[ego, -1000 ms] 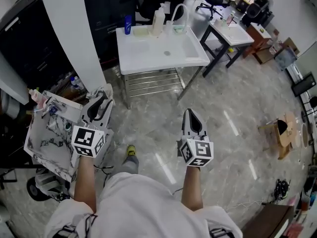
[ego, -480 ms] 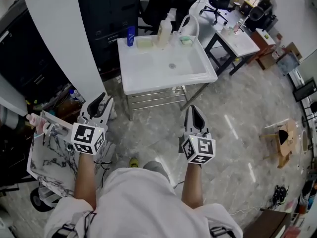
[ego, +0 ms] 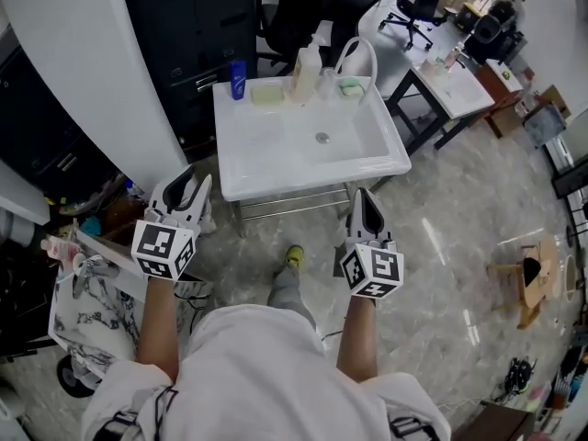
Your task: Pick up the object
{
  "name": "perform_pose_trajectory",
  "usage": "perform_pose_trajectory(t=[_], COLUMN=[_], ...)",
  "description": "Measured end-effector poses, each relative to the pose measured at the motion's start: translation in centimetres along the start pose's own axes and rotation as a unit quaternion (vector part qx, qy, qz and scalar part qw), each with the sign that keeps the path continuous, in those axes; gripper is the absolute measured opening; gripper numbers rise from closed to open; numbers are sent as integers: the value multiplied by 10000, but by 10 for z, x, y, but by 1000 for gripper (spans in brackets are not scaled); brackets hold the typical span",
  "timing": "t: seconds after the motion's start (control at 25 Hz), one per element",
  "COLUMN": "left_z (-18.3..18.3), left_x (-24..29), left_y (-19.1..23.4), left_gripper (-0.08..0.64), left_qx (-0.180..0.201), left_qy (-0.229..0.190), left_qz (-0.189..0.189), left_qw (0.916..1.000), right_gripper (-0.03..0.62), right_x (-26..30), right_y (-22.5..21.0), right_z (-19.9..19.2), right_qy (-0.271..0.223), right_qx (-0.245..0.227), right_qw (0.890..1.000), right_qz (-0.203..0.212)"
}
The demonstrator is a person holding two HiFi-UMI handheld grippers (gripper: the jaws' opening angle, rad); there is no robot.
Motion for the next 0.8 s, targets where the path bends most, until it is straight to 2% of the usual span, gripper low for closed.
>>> perform_pose_trajectory(t=[0.44, 0.8], left_z=[-10, 1], left_x=[139, 242], left_y=[1, 3], left_gripper=[107, 107], left_qx=[127, 147], left_qy=[449, 716], left_qz=[176, 353], left_qw=[9988, 9967], right_gripper=[6, 6], right_x=[135, 230], right_y=[-87, -142], right_z=[4, 21], right_qy=[216, 446], right_qx=[151, 141], right_qw=[9987, 9952], right_qz=[427, 864])
Point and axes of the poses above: the fingertips, and each gripper's own axes: x forward along the fingers, y to its left, z out of its top, the point moved 2 cm from there along -x, backward along the fingers, and after that the axes turned 9 degrees about x, right-handed, at the moved point
